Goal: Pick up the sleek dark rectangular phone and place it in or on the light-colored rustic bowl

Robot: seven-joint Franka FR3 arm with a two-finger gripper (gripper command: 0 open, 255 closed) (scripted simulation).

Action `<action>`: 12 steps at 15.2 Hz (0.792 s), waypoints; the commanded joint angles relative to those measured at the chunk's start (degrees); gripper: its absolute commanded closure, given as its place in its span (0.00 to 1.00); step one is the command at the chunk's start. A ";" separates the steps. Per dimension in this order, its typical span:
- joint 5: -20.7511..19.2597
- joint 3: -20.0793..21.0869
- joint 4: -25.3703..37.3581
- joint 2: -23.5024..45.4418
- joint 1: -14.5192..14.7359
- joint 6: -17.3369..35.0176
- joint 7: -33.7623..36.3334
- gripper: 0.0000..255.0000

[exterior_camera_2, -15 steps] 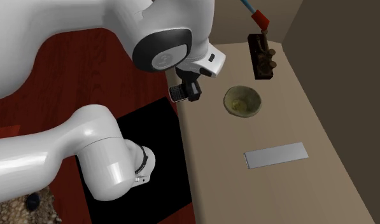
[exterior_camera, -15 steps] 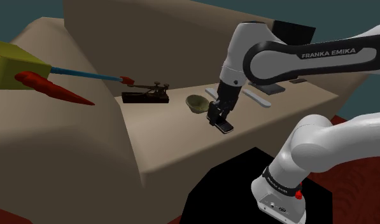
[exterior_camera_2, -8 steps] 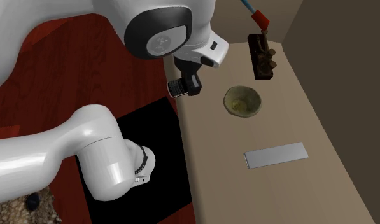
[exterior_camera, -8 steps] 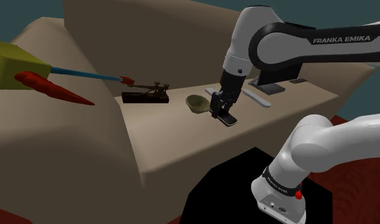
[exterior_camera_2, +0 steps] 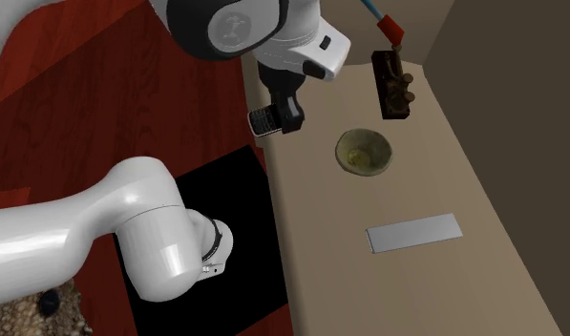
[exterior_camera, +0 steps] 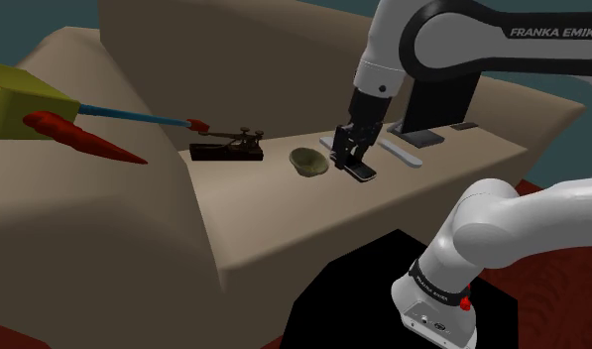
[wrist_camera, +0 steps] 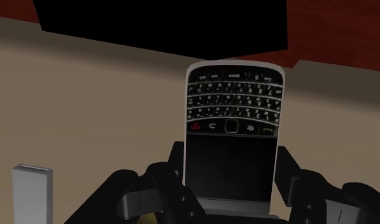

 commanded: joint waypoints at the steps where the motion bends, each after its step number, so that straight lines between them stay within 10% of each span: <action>1: -0.23 -0.22 1.69 0.15 -0.12 -1.55 0.07 1.00; 12: -3.34 -2.73 12.89 11.43 -2.85 -1.75 -2.78 1.00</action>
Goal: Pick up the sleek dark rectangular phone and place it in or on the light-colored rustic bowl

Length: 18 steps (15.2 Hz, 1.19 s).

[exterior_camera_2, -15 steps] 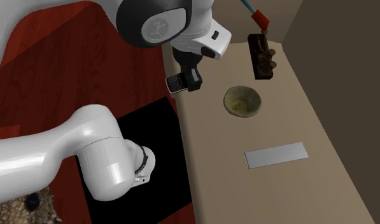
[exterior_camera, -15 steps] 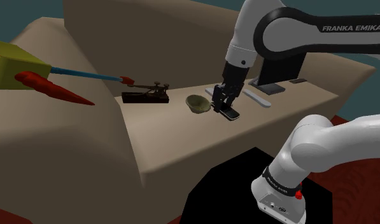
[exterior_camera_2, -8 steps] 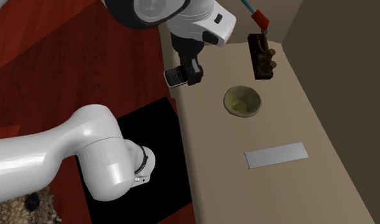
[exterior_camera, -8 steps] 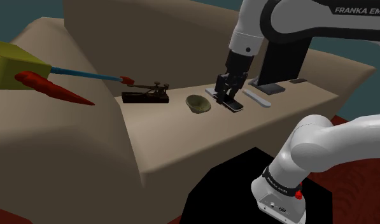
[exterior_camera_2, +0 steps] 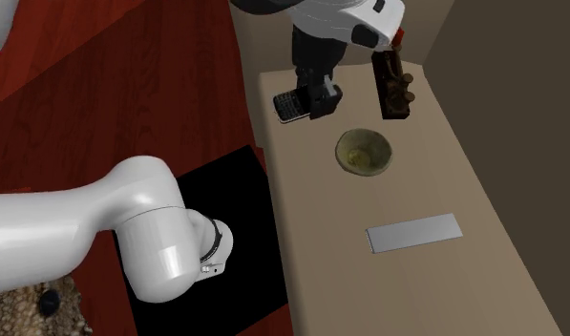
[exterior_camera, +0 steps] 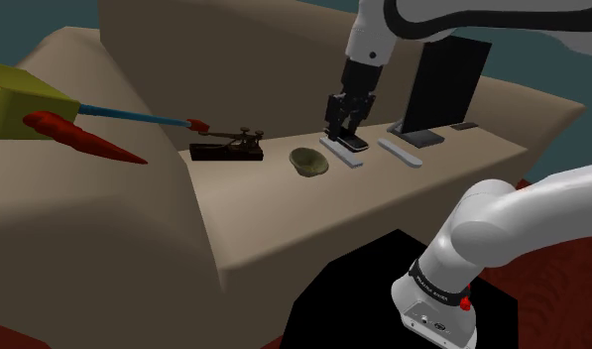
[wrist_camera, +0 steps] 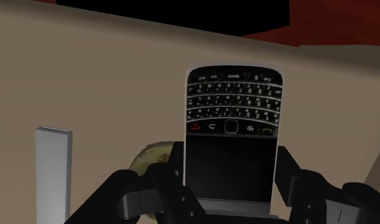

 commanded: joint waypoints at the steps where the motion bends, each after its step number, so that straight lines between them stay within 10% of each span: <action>1: -0.87 -0.58 2.87 4.73 -0.86 1.79 -1.02 1.00; 10: -4.00 -3.27 19.74 24.06 -3.72 3.95 -4.97 1.00; 18: -3.91 -3.14 13.99 24.48 -3.66 10.12 -5.15 1.00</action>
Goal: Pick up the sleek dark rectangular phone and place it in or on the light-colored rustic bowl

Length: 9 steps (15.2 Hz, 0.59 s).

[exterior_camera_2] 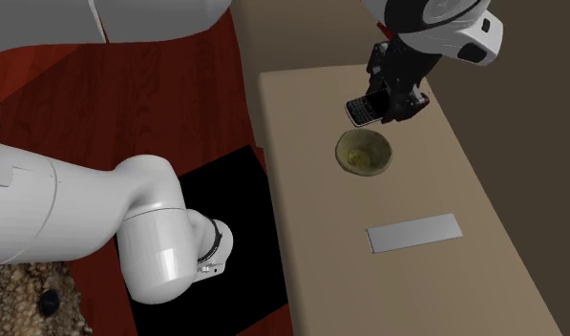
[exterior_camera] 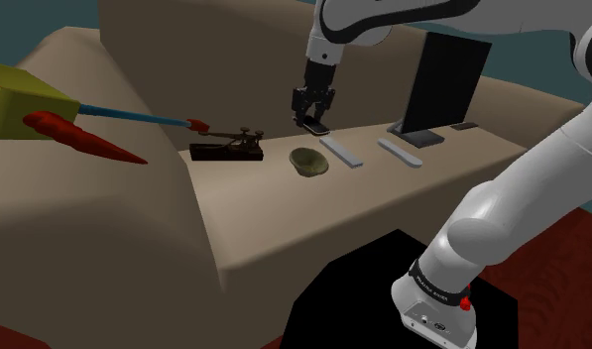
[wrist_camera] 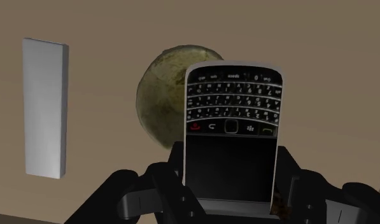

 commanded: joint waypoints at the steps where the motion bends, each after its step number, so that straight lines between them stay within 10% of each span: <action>1: 0.03 0.02 -1.56 0.07 0.01 1.66 -0.07 1.00; 9: 0.07 0.12 -4.96 0.88 0.04 5.87 -0.18 1.00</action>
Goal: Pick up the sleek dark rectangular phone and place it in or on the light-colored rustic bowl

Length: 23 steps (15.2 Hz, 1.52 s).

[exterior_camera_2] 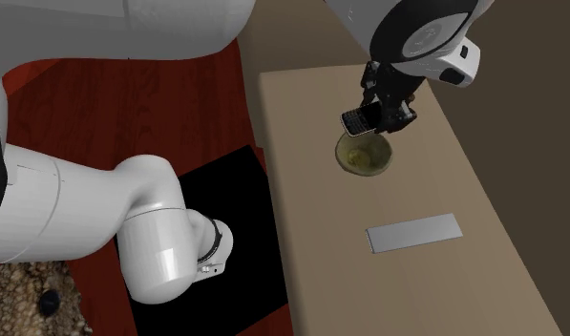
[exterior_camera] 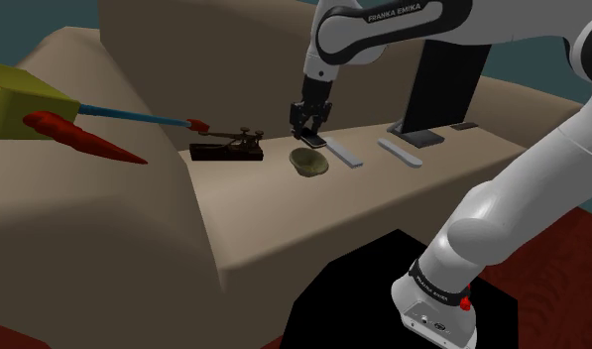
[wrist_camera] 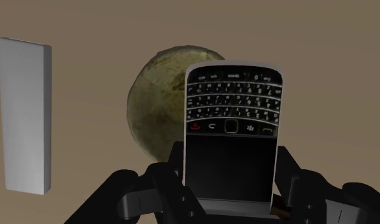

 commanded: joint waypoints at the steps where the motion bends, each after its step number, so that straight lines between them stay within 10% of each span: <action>1: 0.00 0.00 -0.11 0.05 0.00 0.18 -0.01 1.00; 5: 0.00 0.00 -0.11 0.05 0.00 0.18 -0.01 1.00; 6: 0.00 0.00 -0.11 0.05 0.00 0.18 -0.01 0.00; 23: -0.12 -0.28 6.11 -1.07 -0.14 -7.16 0.01 0.00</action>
